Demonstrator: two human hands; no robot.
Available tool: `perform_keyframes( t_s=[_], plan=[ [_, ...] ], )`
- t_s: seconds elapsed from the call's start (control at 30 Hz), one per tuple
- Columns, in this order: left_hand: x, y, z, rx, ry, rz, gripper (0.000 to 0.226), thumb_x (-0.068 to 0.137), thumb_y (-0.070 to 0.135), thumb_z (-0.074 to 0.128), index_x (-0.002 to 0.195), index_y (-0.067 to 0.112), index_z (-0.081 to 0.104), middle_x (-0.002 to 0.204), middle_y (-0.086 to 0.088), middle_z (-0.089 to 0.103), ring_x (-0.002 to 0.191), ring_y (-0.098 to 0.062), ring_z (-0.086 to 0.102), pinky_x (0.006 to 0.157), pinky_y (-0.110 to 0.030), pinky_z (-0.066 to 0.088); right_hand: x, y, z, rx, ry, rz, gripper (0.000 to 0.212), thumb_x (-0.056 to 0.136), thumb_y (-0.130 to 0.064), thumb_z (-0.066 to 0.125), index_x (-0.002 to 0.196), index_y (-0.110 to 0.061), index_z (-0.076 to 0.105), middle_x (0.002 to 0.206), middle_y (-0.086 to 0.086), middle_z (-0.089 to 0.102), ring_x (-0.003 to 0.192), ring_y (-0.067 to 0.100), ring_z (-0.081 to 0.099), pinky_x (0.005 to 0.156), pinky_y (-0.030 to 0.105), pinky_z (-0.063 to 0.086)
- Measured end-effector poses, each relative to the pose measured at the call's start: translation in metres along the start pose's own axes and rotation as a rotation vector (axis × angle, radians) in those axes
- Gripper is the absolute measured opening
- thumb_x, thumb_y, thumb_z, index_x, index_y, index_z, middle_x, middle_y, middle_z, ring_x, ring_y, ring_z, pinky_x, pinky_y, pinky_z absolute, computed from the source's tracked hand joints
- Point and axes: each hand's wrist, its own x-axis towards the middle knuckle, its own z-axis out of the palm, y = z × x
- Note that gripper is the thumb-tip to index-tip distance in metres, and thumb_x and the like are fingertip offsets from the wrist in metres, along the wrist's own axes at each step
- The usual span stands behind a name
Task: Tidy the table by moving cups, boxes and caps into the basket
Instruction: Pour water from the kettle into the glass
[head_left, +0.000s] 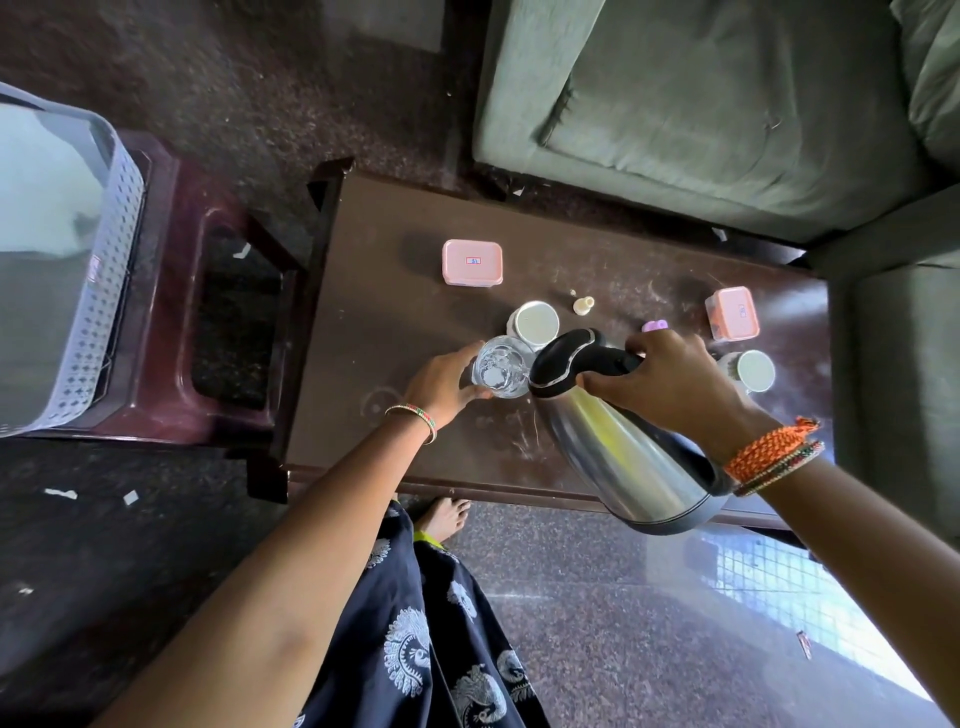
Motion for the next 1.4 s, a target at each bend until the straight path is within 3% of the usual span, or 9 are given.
perform_keyframes(
  t_s=[0.4,0.53,0.7,1.27,1.4],
  plan=[
    [-0.003,0.003,-0.002,0.05,0.007,-0.018,0.068,0.077,0.035,0.072,0.137,0.03,0.04,0.133,0.002,0.058,0.119,-0.018,0.057,0.086,-0.027,0.045,-0.006,0.0,0.005,-0.01,0.013,0.002,0.047,0.06,-0.058,0.068,0.049,-0.02,0.044,0.048,-0.004,0.047,0.044,0.013,0.049,0.041,0.02,0.031],
    [-0.004,0.002,0.0,0.06,0.012,-0.006,0.069,0.078,0.034,0.072,0.138,0.029,0.039,0.131,0.0,0.06,0.118,-0.02,0.058,0.088,-0.031,0.048,-0.007,0.001,0.008,-0.003,0.03,-0.002,0.046,0.057,-0.062,0.062,0.047,-0.022,0.041,0.048,-0.006,0.046,0.044,0.012,0.048,0.042,0.018,0.028],
    [-0.005,0.002,0.0,0.036,0.016,0.0,0.07,0.078,0.032,0.072,0.139,0.027,0.038,0.131,-0.001,0.06,0.118,-0.019,0.058,0.091,-0.037,0.05,-0.002,0.0,0.007,0.001,0.02,0.025,0.049,0.052,-0.068,0.054,0.049,-0.02,0.046,0.052,-0.002,0.053,0.046,0.016,0.053,0.044,0.02,0.036],
    [-0.006,-0.002,0.001,-0.057,-0.003,0.005,0.069,0.078,0.028,0.073,0.138,0.026,0.039,0.128,-0.002,0.062,0.107,-0.021,0.064,0.09,-0.035,0.052,0.003,-0.02,0.008,-0.044,0.028,-0.031,0.043,0.065,-0.052,0.066,0.049,-0.021,0.041,0.053,-0.002,0.051,0.047,0.018,0.051,0.045,0.019,0.033],
    [-0.005,-0.002,0.002,-0.049,-0.004,0.0,0.068,0.077,0.028,0.073,0.137,0.028,0.04,0.127,-0.001,0.063,0.106,-0.02,0.065,0.09,-0.036,0.053,0.001,-0.019,0.011,-0.055,0.05,-0.019,0.045,0.065,-0.051,0.069,0.048,-0.021,0.039,0.049,-0.006,0.046,0.042,0.011,0.045,0.043,0.015,0.026]
  ],
)
